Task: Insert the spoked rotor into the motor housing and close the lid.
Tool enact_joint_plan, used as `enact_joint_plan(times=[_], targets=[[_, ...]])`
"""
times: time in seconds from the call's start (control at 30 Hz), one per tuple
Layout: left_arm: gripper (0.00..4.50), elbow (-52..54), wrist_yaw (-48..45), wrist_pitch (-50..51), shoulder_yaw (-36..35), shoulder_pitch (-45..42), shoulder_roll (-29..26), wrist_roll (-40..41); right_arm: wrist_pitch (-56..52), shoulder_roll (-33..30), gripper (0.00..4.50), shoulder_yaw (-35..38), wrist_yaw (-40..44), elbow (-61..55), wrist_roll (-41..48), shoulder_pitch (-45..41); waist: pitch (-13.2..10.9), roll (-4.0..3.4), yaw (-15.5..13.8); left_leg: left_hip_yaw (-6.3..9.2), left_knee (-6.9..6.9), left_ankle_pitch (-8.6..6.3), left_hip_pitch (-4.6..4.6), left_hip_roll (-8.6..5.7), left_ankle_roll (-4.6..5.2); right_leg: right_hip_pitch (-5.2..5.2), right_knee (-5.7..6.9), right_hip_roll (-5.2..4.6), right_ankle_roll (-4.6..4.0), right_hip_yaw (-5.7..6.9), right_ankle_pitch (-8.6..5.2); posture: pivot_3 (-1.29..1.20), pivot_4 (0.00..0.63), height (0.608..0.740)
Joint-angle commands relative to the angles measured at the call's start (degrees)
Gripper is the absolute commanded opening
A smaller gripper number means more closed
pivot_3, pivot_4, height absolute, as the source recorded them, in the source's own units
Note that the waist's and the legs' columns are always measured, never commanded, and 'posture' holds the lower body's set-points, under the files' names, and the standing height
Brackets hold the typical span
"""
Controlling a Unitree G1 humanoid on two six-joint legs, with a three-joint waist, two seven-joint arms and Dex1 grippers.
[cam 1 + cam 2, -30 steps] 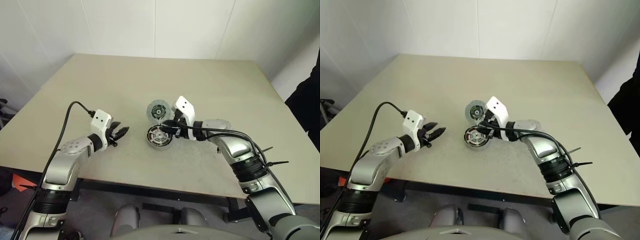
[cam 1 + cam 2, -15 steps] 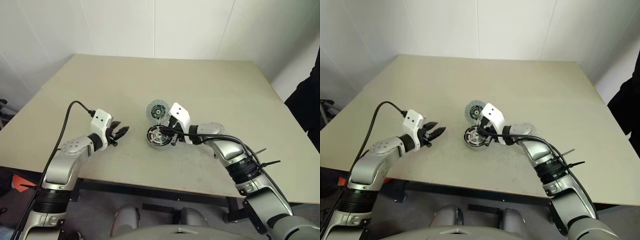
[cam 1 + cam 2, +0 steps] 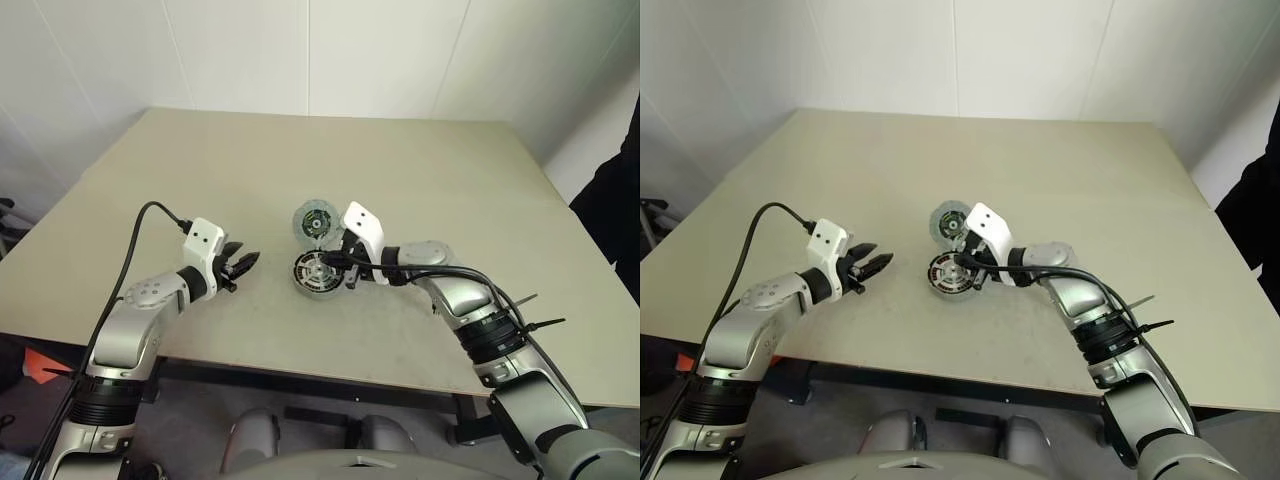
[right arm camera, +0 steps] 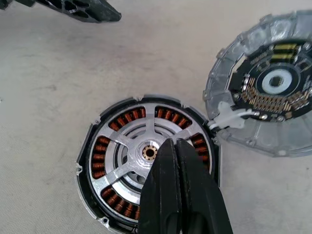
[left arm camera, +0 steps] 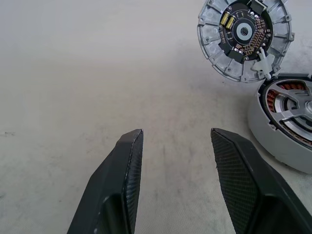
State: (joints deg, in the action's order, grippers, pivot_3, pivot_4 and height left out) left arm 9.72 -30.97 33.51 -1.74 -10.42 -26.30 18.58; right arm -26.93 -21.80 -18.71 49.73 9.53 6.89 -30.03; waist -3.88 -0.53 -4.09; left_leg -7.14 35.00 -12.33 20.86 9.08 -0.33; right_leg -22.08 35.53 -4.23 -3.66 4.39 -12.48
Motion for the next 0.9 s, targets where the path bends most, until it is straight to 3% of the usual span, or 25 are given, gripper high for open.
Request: enact_joint_plan(times=[0.03,0.23,0.4,0.63,0.73,0.87,0.9], targets=[[2.33,1.3,0.0,-1.1,-0.3,-0.6,-0.2,-0.4,2.0,0.4,0.03,0.1,-0.7,1.8,-1.3,-0.3,0.0,0.02,0.1,-0.01,0.0,0.0,0.0,0.0,0.0,0.02,0.0,0.0,0.0,0.0,0.0,0.0,0.0,0.74],[2.33,1.3,0.2,-1.1,-0.1,-0.3,0.1,-0.5,5.6,-1.1,0.03,2.4,0.0,-2.5,-0.1,-0.7,0.0,0.01,0.0,0.0,0.0,-0.01,-0.05,0.0,0.02,0.05,0.01,0.0,0.0,0.0,0.0,0.0,0.0,0.74],[2.33,1.0,0.1,-1.3,-0.1,-0.5,0.5,-0.6,5.6,-7.2,0.03,2.5,8.8,-12.3,3.1,-2.6,0.0,0.01,0.0,0.0,-0.01,-0.01,0.06,0.01,0.02,-0.04,0.0,0.0,0.0,0.0,0.0,0.0,0.0,0.74],[2.33,0.0,-0.6,-1.8,0.4,-1.3,0.7,-0.9,17.5,-16.7,0.03,-6.1,16.5,-8.3,-8.5,-5.1,0.0,0.05,-0.1,-0.01,0.03,-0.14,0.0,0.01,0.26,0.04,-0.03,0.0,0.02,0.0,-0.01,0.0,0.0,0.74],[2.33,0.2,-1.0,-1.8,0.9,-1.4,0.9,-0.9,21.1,-16.5,0.63,-8.1,18.5,-6.3,-10.5,-5.8,0.0,0.04,0.0,0.0,0.03,-0.14,0.03,0.01,0.26,0.01,-0.02,0.0,0.01,0.0,-0.01,0.0,0.0,0.74],[2.33,1.1,-1.5,-0.9,1.1,-1.2,0.8,-0.3,26.0,-15.0,1.99,-9.9,17.7,-4.0,-13.8,-5.8,0.0,0.04,0.1,-0.01,0.04,-0.14,0.11,0.02,0.28,-0.07,0.01,0.0,-0.01,0.0,0.0,0.0,0.0,0.74],[2.33,1.2,-1.6,-0.8,1.1,-1.1,0.7,-0.3,26.5,-14.7,1.99,-9.9,17.9,-4.0,-13.9,-5.6,0.0,0.04,0.1,-0.01,0.04,-0.14,0.11,0.02,0.28,-0.08,0.01,0.0,-0.01,0.01,0.0,0.0,0.0,0.74]])
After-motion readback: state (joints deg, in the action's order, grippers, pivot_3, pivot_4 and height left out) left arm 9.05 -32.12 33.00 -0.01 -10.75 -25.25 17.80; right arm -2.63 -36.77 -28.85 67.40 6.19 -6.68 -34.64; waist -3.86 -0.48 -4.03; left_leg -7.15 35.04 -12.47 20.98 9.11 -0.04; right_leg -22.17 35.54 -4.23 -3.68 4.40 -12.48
